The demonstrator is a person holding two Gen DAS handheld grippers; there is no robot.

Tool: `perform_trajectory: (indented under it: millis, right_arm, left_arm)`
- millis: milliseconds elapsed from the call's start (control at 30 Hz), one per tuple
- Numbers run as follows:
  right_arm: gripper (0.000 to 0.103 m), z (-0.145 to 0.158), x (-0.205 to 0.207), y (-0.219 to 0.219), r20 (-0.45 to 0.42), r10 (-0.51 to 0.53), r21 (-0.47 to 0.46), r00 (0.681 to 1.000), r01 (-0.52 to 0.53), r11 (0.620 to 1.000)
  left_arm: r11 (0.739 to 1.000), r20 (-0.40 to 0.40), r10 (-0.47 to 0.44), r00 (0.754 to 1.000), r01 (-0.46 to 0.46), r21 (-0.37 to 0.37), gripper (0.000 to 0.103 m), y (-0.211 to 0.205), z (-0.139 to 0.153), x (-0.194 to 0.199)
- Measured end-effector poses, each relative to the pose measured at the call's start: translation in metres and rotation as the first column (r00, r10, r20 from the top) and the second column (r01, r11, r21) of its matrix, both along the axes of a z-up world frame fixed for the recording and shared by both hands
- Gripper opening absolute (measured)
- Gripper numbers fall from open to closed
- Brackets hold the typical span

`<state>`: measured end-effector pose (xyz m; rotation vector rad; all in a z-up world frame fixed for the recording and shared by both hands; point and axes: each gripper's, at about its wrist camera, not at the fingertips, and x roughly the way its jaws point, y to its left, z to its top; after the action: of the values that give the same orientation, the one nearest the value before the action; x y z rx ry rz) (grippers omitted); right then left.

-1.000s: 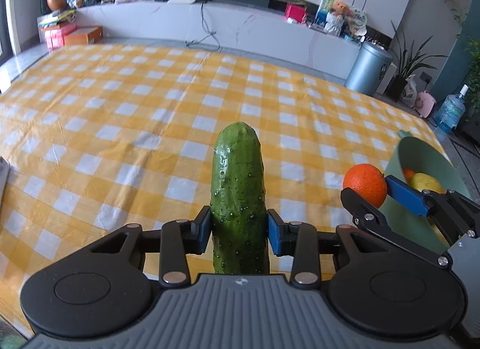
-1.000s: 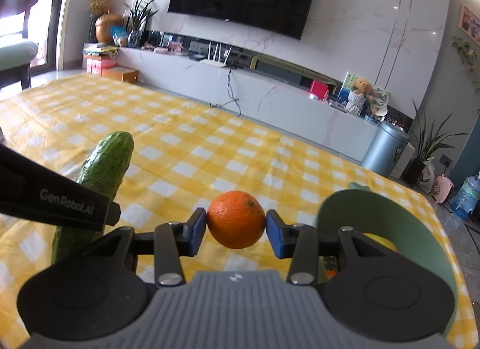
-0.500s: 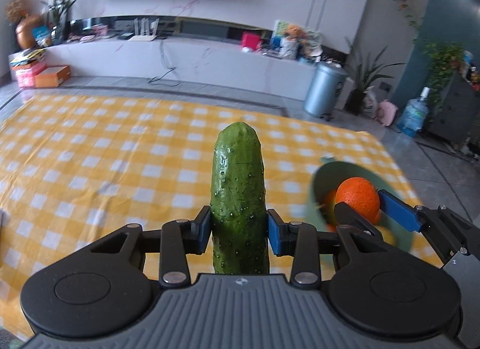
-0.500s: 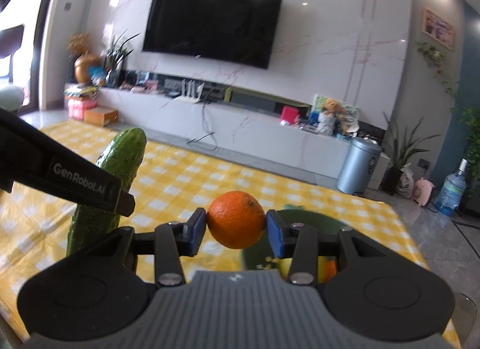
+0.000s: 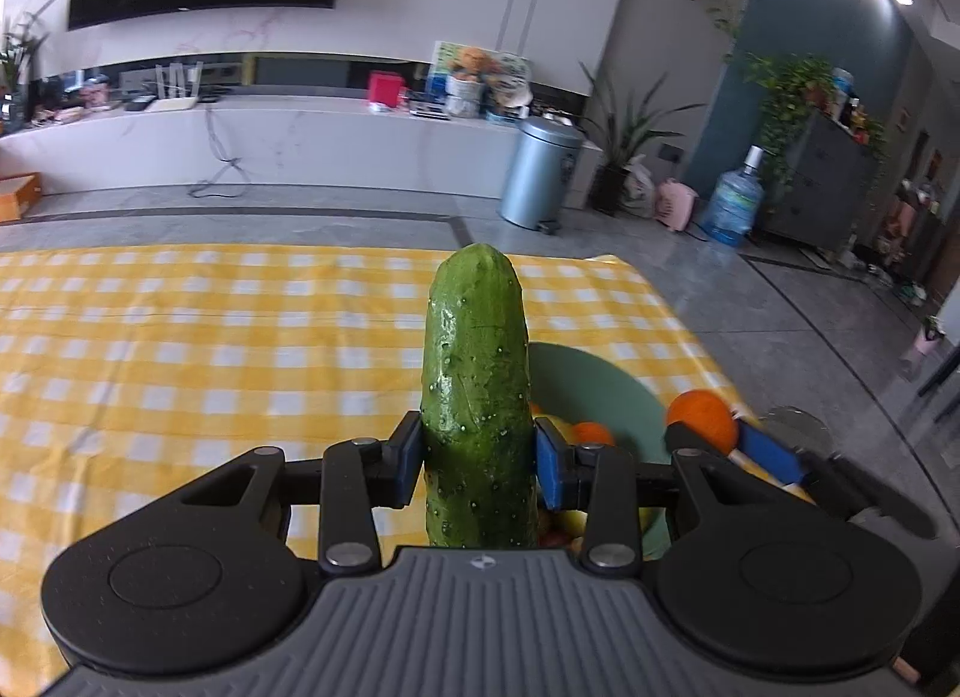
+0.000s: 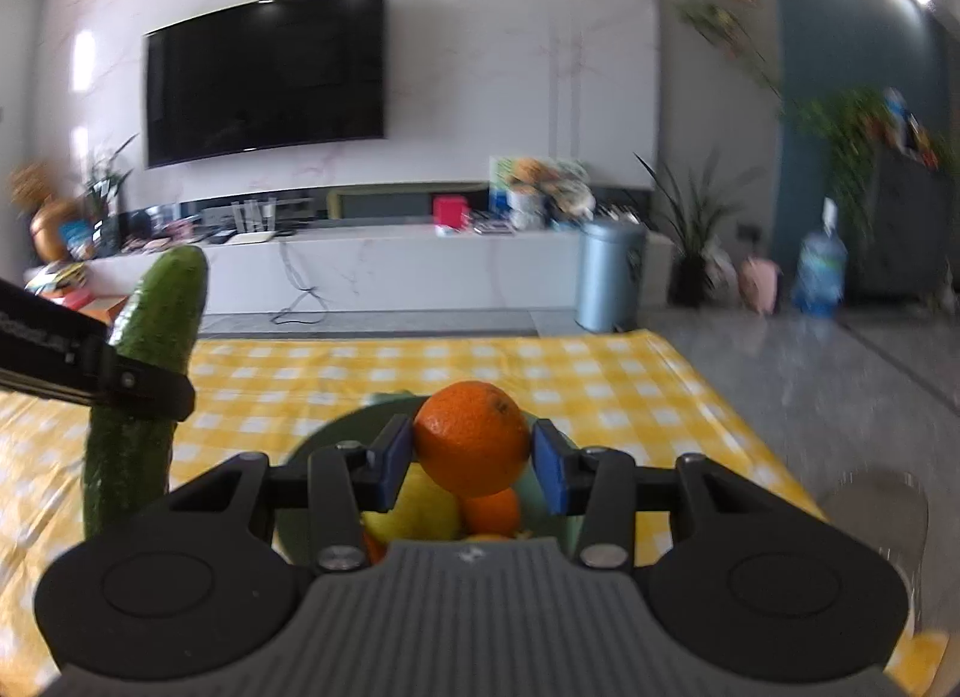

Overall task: Organize fruits
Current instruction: 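Carry the cucumber and tangerine over the green colander with both tools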

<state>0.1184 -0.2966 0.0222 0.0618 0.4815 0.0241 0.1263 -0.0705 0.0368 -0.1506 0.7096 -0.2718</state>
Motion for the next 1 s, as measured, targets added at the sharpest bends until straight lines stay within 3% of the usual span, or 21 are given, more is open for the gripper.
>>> perform_trajectory:
  millis: [367, 700, 1000]
  right_arm:
    - [0.041, -0.025, 0.035, -0.016, -0.102, -0.022, 0.117, 0.994, 0.034, 0.993]
    - [0.041, -0.037, 0.044, -0.009, -0.143, 0.029, 0.117, 0.989, -0.012, 0.993]
    - [0.041, -0.041, 0.053, -0.005, -0.173, 0.058, 0.104, 0.983, -0.040, 0.994]
  left_arm:
    - [0.988, -0.094, -0.099, 0.991, 0.087, -0.125, 0.043, -0.019, -0.021, 0.051]
    - [0.985, -0.182, -0.008, 0.983, -0.023, -0.170, 0.043, -0.017, -0.059, 0.079]
    - [0.965, -0.255, 0.039, 0.966, -0.103, -0.243, 0.043, -0.004, -0.075, 0.090]
